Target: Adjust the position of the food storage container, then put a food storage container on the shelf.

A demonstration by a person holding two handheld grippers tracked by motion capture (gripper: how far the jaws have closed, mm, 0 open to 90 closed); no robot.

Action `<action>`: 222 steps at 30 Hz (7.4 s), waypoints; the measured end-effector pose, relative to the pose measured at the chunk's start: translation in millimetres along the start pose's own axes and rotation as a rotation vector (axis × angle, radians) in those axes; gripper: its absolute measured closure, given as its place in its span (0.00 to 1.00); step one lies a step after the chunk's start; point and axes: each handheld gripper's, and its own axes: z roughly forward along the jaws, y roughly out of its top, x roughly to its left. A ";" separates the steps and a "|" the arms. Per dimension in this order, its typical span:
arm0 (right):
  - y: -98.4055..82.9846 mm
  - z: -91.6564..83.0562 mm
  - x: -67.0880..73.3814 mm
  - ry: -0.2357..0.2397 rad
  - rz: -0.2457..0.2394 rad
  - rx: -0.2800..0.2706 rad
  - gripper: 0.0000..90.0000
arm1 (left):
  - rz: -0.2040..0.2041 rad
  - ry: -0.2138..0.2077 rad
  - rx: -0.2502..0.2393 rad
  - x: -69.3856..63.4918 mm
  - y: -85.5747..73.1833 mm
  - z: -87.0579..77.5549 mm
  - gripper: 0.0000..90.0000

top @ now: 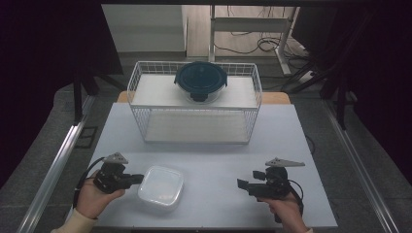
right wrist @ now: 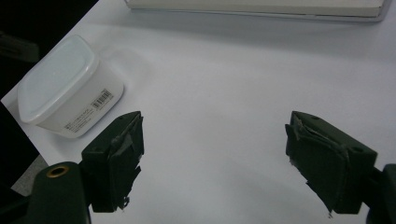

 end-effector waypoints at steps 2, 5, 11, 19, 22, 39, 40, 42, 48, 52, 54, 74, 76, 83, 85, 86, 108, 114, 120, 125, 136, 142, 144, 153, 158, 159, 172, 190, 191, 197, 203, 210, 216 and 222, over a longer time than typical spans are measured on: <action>-0.2 0.7 1.1 0.000 -0.006 0.004 0.21 | 0.034 -0.010 0.000 -11.4 1.4 -1.1 1.00; -0.2 0.9 2.7 0.004 -0.007 0.003 0.21 | 0.055 -0.052 -0.016 -23.9 3.2 -4.1 1.00; -0.2 0.1 1.0 0.001 -0.002 0.001 0.21 | 0.134 -0.140 0.049 -53.3 0.1 7.3 1.00; -0.5 0.5 0.2 0.000 -0.001 0.004 0.21 | 0.191 -0.180 0.135 -67.4 -10.0 33.0 1.00; -0.7 0.5 0.2 -0.002 0.002 0.006 0.21 | 0.201 -0.177 0.135 -70.0 -10.0 35.5 1.00; -1.2 0.8 -1.7 -0.007 0.005 0.007 0.21 | 0.216 -0.031 0.085 -75.6 22.0 60.8 1.00; -1.3 1.1 -1.8 -0.007 0.004 0.008 0.21 | 0.211 -0.027 0.082 -74.6 24.7 62.7 1.00; -1.4 1.3 -1.8 -0.008 0.004 0.011 0.21 | 0.197 -0.024 0.077 -72.0 28.8 65.8 1.00; -1.7 1.1 -3.0 -0.010 0.004 0.010 0.21 | 0.140 0.008 0.053 -61.7 39.5 71.9 1.00; -1.9 1.2 -2.9 -0.009 0.004 0.011 0.21 | 0.122 -0.006 0.019 -58.2 42.0 63.2 0.99; -1.8 1.1 -3.1 -0.010 0.004 0.011 0.21 | 0.111 -0.004 -0.007 -53.4 43.9 52.4 0.99; -2.7 2.9 -4.3 -0.017 0.009 0.018 0.21 | -0.109 0.184 -0.012 60.1 31.6 17.7 1.00; -2.8 2.7 -4.0 -0.016 0.006 0.018 0.21 | -0.111 0.181 0.004 63.1 27.5 22.2 1.00; -3.4 4.1 -4.8 -0.022 0.010 0.021 0.21 | -0.089 0.160 0.019 61.7 24.2 26.5 1.00; -3.3 4.2 -4.2 -0.023 0.010 0.020 0.22 | -0.090 0.161 0.020 60.3 22.9 26.4 1.00; -3.2 4.1 -4.0 -0.024 0.009 0.017 0.22 | -0.097 0.154 0.017 59.3 21.8 26.4 1.00; -2.4 1.5 -4.4 -0.027 0.018 0.012 0.21 | -0.025 -0.013 0.065 1.5 14.6 46.1 1.00; -2.7 1.8 -5.6 -0.030 0.021 0.012 0.22 | -0.007 -0.052 0.090 -9.5 14.4 59.7 1.00; -2.4 0.8 -6.1 -0.031 0.025 0.008 0.21 | 0.022 -0.088 0.098 -27.2 16.1 69.0 1.00; -2.3 1.1 -5.2 -0.028 0.023 0.009 0.21 | 0.034 -0.113 0.112 -38.8 19.4 80.2 1.00; -2.7 1.0 -6.1 -0.031 0.027 0.012 0.21 | 0.043 -0.165 0.110 -52.3 24.4 93.4 1.00; -1.6 -1.1 -6.0 -0.028 0.022 0.003 0.21 | -0.012 -0.137 -0.003 -40.0 20.2 69.4 0.99; -1.5 -1.3 -6.3 -0.029 0.021 0.003 0.21 | -0.044 -0.128 -0.062 -37.6 18.4 62.4 0.91; 0.3 -4.1 -5.0 -0.016 0.005 -0.009 0.21 | -0.172 -0.120 -0.115 -29.6 17.4 54.2 0.36; -0.1 -3.3 -4.0 -0.004 -0.014 -0.012 0.21 | -0.212 -0.139 -0.119 -27.0 16.0 55.6 0.30; -0.2 -3.1 -3.0 0.001 -0.023 -0.008 0.21 | -0.214 -0.136 -0.120 -26.8 15.7 55.6 0.29; 1.2 -2.9 2.9 -0.001 -0.029 -0.002 0.18 | -0.238 -0.145 -0.131 -25.7 16.6 56.4 0.23; 10.7 10.4 30.7 0.053 -0.010 0.027 0.25 | -0.277 -0.223 -0.099 -27.2 39.0 66.4 0.26; 11.1 13.0 33.6 0.062 -0.007 0.036 0.25 | -0.273 -0.232 -0.085 -28.3 40.2 68.8 0.26; 11.0 31.5 39.6 0.086 0.020 0.073 0.29 | -0.289 -0.270 -0.075 -32.5 40.9 82.0 0.29; 10.9 42.1 38.2 0.102 0.047 0.088 0.34 | -0.308 -0.283 -0.086 -30.3 37.9 83.7 0.33; 0.0 43.9 34.6 0.132 0.089 0.087 0.41 | -0.343 -0.333 -0.083 -29.1 29.8 90.9 0.37; -4.6 51.0 35.8 0.164 0.111 0.106 0.49 | -0.336 -0.367 -0.096 -31.5 28.4 91.4 0.49; -7.9 55.1 34.1 0.193 0.166 0.114 0.56 | -0.376 -0.434 -0.075 -28.0 23.1 99.7 0.61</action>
